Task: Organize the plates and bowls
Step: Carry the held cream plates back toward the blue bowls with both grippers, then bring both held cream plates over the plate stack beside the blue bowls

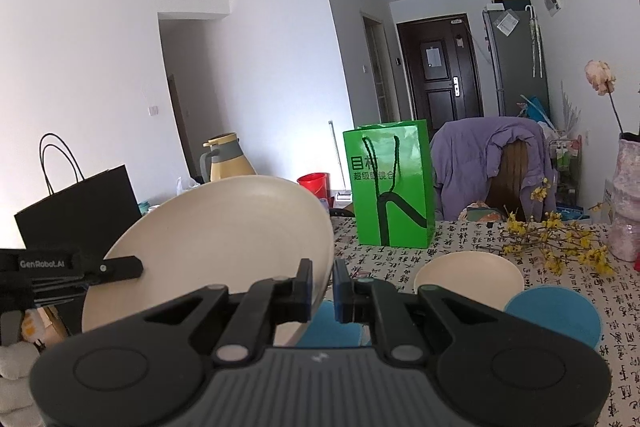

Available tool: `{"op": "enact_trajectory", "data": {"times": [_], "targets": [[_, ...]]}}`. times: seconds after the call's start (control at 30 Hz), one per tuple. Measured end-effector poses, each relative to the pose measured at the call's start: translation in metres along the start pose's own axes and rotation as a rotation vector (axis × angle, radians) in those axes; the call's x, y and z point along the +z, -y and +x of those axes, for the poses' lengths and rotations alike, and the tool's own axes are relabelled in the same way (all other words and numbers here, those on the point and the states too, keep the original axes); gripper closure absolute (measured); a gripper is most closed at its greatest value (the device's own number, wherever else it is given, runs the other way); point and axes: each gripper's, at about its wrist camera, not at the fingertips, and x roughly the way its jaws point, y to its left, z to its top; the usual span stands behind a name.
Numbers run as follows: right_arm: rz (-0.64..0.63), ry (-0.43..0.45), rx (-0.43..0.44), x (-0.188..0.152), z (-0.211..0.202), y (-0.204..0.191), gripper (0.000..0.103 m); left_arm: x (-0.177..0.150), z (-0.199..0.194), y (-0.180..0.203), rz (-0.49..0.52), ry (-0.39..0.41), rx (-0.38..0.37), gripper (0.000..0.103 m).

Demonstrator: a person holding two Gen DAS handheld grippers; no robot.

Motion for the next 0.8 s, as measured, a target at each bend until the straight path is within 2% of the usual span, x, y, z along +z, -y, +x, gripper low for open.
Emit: {"op": "enact_trajectory", "data": {"times": [0.2, 0.8], "targets": [[0.02, 0.011, -0.005, -0.01, -0.014, 0.005, 0.093, -0.01, -0.01, 0.01, 0.036, 0.003, -0.005, 0.093], [0.058, 0.031, -0.049, -0.042, -0.061, 0.018, 0.093, -0.05, -0.031, 0.027, 0.063, -0.026, -0.051, 0.093]]}}
